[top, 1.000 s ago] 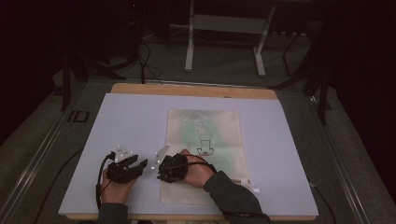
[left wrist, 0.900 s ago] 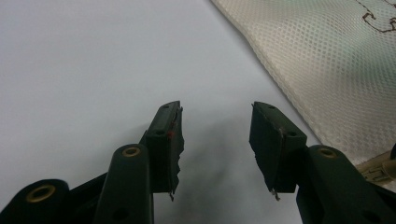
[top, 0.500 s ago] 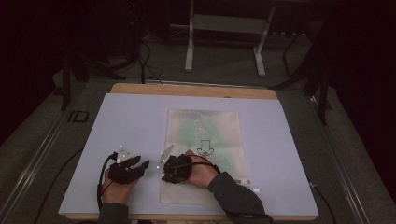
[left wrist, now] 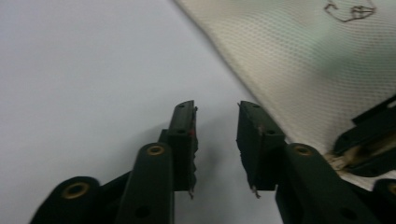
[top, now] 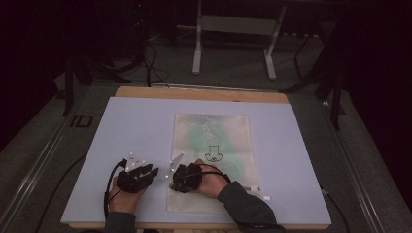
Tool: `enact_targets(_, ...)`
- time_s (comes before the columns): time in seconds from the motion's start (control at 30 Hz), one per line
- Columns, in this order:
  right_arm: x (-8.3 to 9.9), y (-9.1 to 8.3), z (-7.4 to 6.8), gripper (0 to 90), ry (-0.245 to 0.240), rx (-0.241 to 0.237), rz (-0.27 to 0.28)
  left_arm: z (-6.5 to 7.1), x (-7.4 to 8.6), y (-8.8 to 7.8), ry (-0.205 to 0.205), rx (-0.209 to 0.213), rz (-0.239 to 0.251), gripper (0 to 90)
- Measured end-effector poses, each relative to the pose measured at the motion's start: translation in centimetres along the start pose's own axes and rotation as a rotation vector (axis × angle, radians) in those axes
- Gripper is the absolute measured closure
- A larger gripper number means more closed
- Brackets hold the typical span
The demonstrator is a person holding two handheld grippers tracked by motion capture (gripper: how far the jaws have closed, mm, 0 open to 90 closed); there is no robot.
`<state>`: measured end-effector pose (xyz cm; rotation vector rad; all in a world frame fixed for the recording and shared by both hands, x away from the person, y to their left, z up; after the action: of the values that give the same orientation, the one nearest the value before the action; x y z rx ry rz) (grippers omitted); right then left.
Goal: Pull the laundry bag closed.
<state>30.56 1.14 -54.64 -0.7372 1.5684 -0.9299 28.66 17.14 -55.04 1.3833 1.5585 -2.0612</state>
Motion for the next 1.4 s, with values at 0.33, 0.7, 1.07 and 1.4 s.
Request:
enact_targets(0.33,0.1,0.1,-0.1,81.7,-0.011,0.011,-0.001,1.8,-0.5,0.5,0.038,0.072,-0.001,88.2)
enact_targets(0.7,0.1,0.1,-0.1,81.7,-0.015,0.013,0.006,3.1,-0.6,1.5,0.07,0.133,-0.028,87.8)
enact_targets(1.07,0.1,0.2,0.0,81.8,-0.018,0.01,0.011,3.7,-0.7,2.0,0.074,0.157,-0.046,87.2)
enact_targets(1.4,0.1,0.2,0.0,81.8,-0.019,0.009,0.012,3.8,-0.6,2.1,0.071,0.159,-0.054,86.6)
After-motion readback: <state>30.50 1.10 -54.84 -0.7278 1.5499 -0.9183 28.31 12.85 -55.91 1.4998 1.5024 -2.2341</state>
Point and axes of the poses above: each handheld gripper's, and its own axes: y roughly forward along the jaws, x roughly out of its underside, z roughly to its right, the point moved 4 cm from there along y, roughly forward along the jaws, and after that the axes turned 7 degrees about y, right-handed, at the moved point
